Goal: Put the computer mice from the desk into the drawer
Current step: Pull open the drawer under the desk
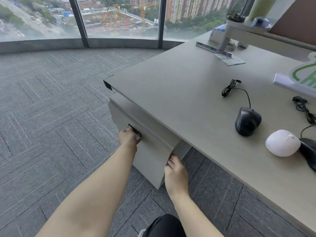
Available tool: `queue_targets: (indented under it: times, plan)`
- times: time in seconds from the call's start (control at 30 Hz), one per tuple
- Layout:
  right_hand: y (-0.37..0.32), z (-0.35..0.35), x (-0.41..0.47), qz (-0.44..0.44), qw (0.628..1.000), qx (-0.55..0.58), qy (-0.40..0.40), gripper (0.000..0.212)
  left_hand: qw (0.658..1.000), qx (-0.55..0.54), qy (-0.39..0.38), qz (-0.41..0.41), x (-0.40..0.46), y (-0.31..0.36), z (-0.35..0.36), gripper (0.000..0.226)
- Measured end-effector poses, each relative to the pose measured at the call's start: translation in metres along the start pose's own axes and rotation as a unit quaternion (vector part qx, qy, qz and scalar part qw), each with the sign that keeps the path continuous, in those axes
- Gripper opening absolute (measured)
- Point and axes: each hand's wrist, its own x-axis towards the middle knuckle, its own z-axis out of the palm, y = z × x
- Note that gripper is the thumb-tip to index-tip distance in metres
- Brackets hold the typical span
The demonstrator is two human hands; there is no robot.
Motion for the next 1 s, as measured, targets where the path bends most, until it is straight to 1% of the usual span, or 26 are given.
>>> queue_targets:
  times: [0.07, 0.17, 0.27, 0.43, 0.53, 0.7, 0.83, 0.9, 0.93, 0.97, 1.0]
  plan:
    - [0.000, -0.001, -0.013, -0.012, 0.999, -0.024, -0.022, 0.041, 1.000, -0.002, 0.011, -0.006, -0.004, -0.002, -0.020, 0.011]
    - [0.001, 0.002, -0.038, -0.022, 0.997, -0.045, -0.051, 0.023, 1.000, -0.009, 0.006, -0.014, -0.014, -0.003, -0.063, 0.013]
    - [0.006, 0.009, -0.064, -0.029, 0.994, -0.046, -0.098, 0.024, 1.000, -0.020, 0.010, -0.012, -0.025, -0.003, -0.110, 0.012]
    - [0.020, 0.033, -0.112, -0.034, 0.980, -0.066, -0.187, 0.026, 0.999, -0.026, 0.023, -0.003, -0.037, -0.006, -0.193, 0.022]
    - [0.025, 0.049, -0.135, -0.050, 0.967, -0.103, -0.227, 0.027, 0.999, -0.026, 0.033, 0.012, -0.046, -0.007, -0.234, 0.018]
    - [0.027, 0.067, -0.163, -0.056, 0.957, -0.136, -0.252, 0.028, 0.999, -0.020, 0.030, 0.027, -0.055, -0.009, -0.280, 0.015]
    - [0.026, 0.077, -0.179, -0.057, 0.947, -0.148, -0.279, 0.028, 0.999, -0.012, 0.035, 0.034, -0.062, -0.009, -0.301, 0.027]
    - [0.025, 0.080, -0.183, -0.064, 0.941, -0.158, -0.294, 0.028, 0.999, 0.009, 0.045, 0.022, -0.063, -0.009, -0.310, 0.031]
    - [0.024, 0.081, -0.185, -0.069, 0.939, -0.160, -0.298, 0.028, 0.997, 0.044, 0.066, 0.021, -0.067, -0.007, -0.312, 0.031]
    - [0.022, 0.080, -0.186, -0.073, 0.938, -0.157, -0.299, 0.027, 0.990, 0.095, 0.103, 0.034, -0.072, -0.003, -0.314, 0.030]
    - [0.020, 0.078, -0.185, -0.079, 0.941, -0.146, -0.296, 0.027, 0.974, 0.157, 0.146, 0.068, -0.078, 0.003, -0.314, 0.027]
